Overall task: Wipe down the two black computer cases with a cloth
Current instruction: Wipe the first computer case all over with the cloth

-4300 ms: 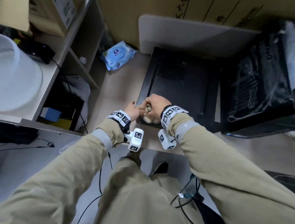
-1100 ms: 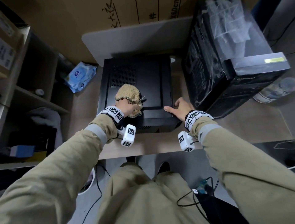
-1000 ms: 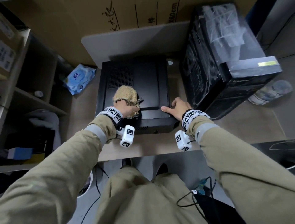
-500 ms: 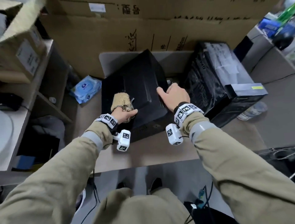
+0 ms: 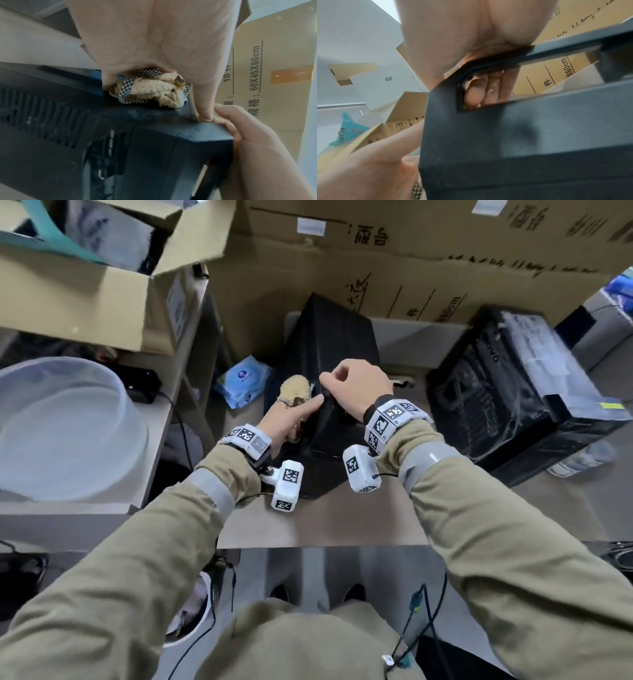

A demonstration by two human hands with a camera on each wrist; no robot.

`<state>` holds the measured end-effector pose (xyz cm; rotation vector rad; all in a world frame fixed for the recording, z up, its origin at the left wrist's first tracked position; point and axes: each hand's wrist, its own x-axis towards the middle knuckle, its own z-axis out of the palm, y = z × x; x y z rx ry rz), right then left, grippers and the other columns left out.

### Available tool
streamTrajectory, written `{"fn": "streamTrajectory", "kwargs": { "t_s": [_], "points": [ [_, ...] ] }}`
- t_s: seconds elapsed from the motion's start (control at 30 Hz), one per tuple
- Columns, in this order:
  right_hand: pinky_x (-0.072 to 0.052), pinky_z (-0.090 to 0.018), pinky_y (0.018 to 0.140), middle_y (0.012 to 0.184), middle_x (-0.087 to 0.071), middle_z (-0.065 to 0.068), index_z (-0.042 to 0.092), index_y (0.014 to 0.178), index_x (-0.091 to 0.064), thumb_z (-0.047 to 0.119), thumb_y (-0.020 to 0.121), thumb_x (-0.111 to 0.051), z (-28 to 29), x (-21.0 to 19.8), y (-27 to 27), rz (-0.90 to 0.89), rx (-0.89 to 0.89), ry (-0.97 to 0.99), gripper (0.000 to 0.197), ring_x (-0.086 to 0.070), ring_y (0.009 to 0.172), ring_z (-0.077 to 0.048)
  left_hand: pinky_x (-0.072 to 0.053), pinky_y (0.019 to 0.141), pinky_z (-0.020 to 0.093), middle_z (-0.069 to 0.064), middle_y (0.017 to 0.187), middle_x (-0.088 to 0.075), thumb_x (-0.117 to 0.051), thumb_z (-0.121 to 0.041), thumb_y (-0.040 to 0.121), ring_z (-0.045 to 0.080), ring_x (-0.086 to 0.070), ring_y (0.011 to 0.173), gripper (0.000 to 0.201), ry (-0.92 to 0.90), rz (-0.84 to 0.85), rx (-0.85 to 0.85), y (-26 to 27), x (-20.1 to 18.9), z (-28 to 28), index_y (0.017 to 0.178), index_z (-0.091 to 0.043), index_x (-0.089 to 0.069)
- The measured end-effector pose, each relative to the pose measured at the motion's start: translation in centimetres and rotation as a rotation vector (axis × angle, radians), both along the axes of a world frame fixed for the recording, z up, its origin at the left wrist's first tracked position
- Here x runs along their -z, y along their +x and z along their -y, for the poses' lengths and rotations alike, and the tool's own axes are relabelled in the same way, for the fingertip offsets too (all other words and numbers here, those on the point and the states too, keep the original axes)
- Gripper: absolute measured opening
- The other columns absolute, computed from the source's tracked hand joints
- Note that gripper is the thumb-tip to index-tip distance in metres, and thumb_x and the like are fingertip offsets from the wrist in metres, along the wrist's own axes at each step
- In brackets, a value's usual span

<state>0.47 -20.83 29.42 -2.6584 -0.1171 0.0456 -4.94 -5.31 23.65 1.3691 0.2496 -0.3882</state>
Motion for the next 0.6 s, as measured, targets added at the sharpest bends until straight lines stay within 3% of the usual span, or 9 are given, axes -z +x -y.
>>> {"fn": "streamTrajectory", "kwargs": {
  "t_s": [0.1,0.17,0.3,0.43,0.53,0.6],
  "points": [
    [-0.051,-0.033,0.082,0.083,-0.069,0.012,0.031,0.08,-0.066,0.054,0.082,-0.055,-1.6,0.0,-0.1,-0.008,-0.101,0.019,0.026,-0.065,0.086,-0.016,-0.046,0.107,0.05,0.018,0.119,-0.07,-0.077,-0.054,0.077,0.033,-0.066,0.115,0.063,-0.058,-0.004,-0.033,-0.1,-1.0,-1.0,0.122,-0.012,-0.068],
    [-0.053,-0.036,0.083,0.081,-0.07,0.011,0.032,0.081,-0.066,0.063,0.082,-0.051,-2.5,0.0,-0.4,-0.031,-0.146,0.024,0.035,-0.066,0.085,-0.015,-0.047,0.106,0.046,0.014,0.12,-0.071,-0.073,-0.056,0.081,0.028,-0.067,0.114,0.058,-0.089,-0.025,-0.039,-0.2,-1.3,-2.0,0.124,-0.017,-0.069],
    [-0.043,-0.034,0.064,0.063,-0.059,0.006,0.021,0.06,-0.05,0.088,0.08,-0.035,-1.2,0.4,-1.2,-0.047,-0.136,-0.07,0.072,-0.06,0.069,-0.018,-0.056,0.095,0.04,0.016,0.117,-0.072,-0.071,-0.051,0.083,0.03,-0.069,0.108,0.057,-0.088,-0.024,-0.093,-0.6,-1.2,-3.2,0.123,-0.009,-0.069],
    [-0.04,-0.035,0.059,0.054,-0.049,0.004,0.018,0.055,-0.043,0.093,0.076,-0.034,0.4,0.9,-1.0,-0.048,-0.111,-0.067,0.078,-0.059,0.062,-0.023,-0.056,0.093,0.038,0.006,0.117,-0.073,-0.083,-0.066,0.063,0.023,-0.072,0.103,0.088,0.052,0.027,-0.152,-0.1,-0.8,-3.4,0.13,-0.013,-0.062],
    [-0.041,-0.034,0.057,0.052,-0.039,0.002,0.019,0.051,-0.037,0.095,0.07,-0.04,0.2,0.8,-0.6,-0.1,-0.113,-0.012,0.078,-0.053,0.055,-0.024,-0.055,0.086,0.028,0.0,0.116,-0.073,-0.076,-0.054,0.08,0.016,-0.071,0.105,0.062,0.111,0.093,-0.164,-0.1,-1.3,-3.7,0.128,-0.017,-0.063],
    [-0.037,-0.033,0.055,0.05,-0.036,0.003,0.018,0.048,-0.033,0.094,0.071,-0.042,0.2,0.6,-0.6,-0.095,-0.116,-0.005,0.079,-0.049,0.053,-0.023,-0.053,0.093,0.031,-0.002,0.117,-0.073,-0.074,-0.054,0.081,0.015,-0.069,0.108,0.057,0.144,0.11,-0.167,-0.2,-1.5,-3.8,0.126,-0.02,-0.065]
  ]
}}
